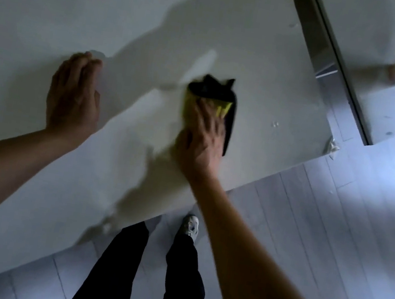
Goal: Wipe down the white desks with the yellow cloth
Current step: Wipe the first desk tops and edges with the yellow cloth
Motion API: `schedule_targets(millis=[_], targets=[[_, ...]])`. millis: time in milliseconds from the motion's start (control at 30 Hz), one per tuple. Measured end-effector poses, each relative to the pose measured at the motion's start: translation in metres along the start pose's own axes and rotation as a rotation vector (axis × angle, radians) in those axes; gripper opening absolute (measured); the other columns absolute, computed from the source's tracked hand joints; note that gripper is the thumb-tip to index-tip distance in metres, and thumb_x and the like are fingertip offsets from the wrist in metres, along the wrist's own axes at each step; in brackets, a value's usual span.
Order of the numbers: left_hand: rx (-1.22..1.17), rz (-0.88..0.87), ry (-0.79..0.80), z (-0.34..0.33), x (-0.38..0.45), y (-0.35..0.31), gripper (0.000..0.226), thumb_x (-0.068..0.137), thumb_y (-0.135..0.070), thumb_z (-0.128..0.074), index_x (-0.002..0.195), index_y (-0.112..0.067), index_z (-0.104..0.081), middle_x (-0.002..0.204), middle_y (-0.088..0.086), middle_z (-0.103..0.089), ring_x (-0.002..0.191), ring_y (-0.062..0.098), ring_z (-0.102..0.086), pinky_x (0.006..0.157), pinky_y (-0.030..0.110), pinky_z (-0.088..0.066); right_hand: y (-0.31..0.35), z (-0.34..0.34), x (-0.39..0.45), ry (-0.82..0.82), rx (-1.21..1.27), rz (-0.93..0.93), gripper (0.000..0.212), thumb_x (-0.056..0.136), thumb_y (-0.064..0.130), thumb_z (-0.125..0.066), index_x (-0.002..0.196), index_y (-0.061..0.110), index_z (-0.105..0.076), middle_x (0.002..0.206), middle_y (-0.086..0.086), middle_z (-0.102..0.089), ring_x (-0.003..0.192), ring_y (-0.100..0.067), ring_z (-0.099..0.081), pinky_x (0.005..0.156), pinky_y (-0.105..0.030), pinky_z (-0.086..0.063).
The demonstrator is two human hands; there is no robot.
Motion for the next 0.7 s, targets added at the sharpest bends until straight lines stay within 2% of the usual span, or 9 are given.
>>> schedule_targets(millis=[133,200,333,500,567,633,700], targets=[[-0.085,0.056,0.043,-0.009,-0.010,-0.053,0.057,0.092,-0.013,-0.033,0.146,0.003,-0.046,0.156,0.027,-0.040,0.146,0.045,-0.037,0.122,0.050,-0.029,0.029,-0.018,-0.064,0.148,0.072,0.196,0.061,0.086,0.020,-0.051,0.147,0.016,-0.049,0.154,-0.008,-0.044,0.149,-0.022,-0.030,0.121,-0.049,-0.024],[-0.124,0.017,0.056,-0.019,-0.018,-0.094,0.053,0.095,-0.009,-0.035,0.145,0.003,-0.049,0.156,0.027,-0.042,0.147,0.044,-0.037,0.123,0.050,-0.028,0.024,-0.017,-0.069,0.186,0.086,0.260,0.059,0.088,0.021,-0.051,0.147,0.016,-0.049,0.155,-0.006,-0.044,0.150,-0.020,-0.027,0.122,-0.048,-0.023],[-0.161,0.120,0.031,-0.033,-0.028,-0.130,0.049,0.097,-0.001,-0.044,0.146,0.002,-0.049,0.158,0.024,-0.041,0.149,0.042,-0.035,0.124,0.049,-0.026,-0.007,-0.002,-0.056,0.230,0.079,0.325,0.055,0.091,0.024,-0.047,0.146,0.017,-0.050,0.155,-0.007,-0.043,0.150,-0.020,-0.028,0.123,-0.046,-0.021],[-0.128,-0.018,0.031,-0.047,-0.032,-0.184,0.049,0.099,-0.008,-0.041,0.146,0.003,-0.047,0.157,0.025,-0.042,0.147,0.044,-0.037,0.124,0.052,-0.025,-0.106,0.059,-0.015,0.112,0.024,0.214,0.052,0.090,0.019,-0.055,0.142,0.016,-0.056,0.150,-0.008,-0.049,0.145,-0.023,-0.038,0.119,-0.049,-0.029],[-0.115,-0.020,0.013,-0.054,-0.026,-0.199,0.051,0.098,-0.009,-0.040,0.146,0.004,-0.047,0.157,0.024,-0.042,0.147,0.043,-0.037,0.125,0.052,-0.023,-0.155,0.090,0.005,0.062,-0.039,0.153,0.047,0.097,0.032,-0.055,0.141,0.016,-0.056,0.149,-0.009,-0.050,0.143,-0.024,-0.040,0.119,-0.047,-0.030],[-0.108,-0.023,0.007,-0.060,-0.016,-0.207,0.053,0.097,-0.011,-0.040,0.148,0.002,-0.046,0.158,0.022,-0.042,0.148,0.041,-0.037,0.126,0.051,-0.022,-0.201,0.117,0.021,0.050,-0.085,0.076,0.052,0.101,0.046,-0.045,0.145,0.018,-0.052,0.152,-0.006,-0.047,0.144,-0.022,-0.036,0.121,-0.041,-0.026],[-0.094,-0.013,0.010,-0.065,-0.010,-0.209,0.055,0.097,-0.014,-0.039,0.151,0.000,-0.043,0.160,0.021,-0.039,0.150,0.040,-0.034,0.127,0.051,-0.020,-0.233,0.135,0.035,0.045,-0.093,0.011,0.054,0.100,0.045,-0.040,0.147,0.019,-0.048,0.155,-0.005,-0.043,0.145,-0.023,-0.033,0.120,-0.044,-0.028]])
Point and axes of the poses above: each hand's wrist, its own x-axis towards the middle knuckle, its own z-axis out of the back of the hand, y = z × x, the point moved 8 cm from there along x, towards the middle knuckle
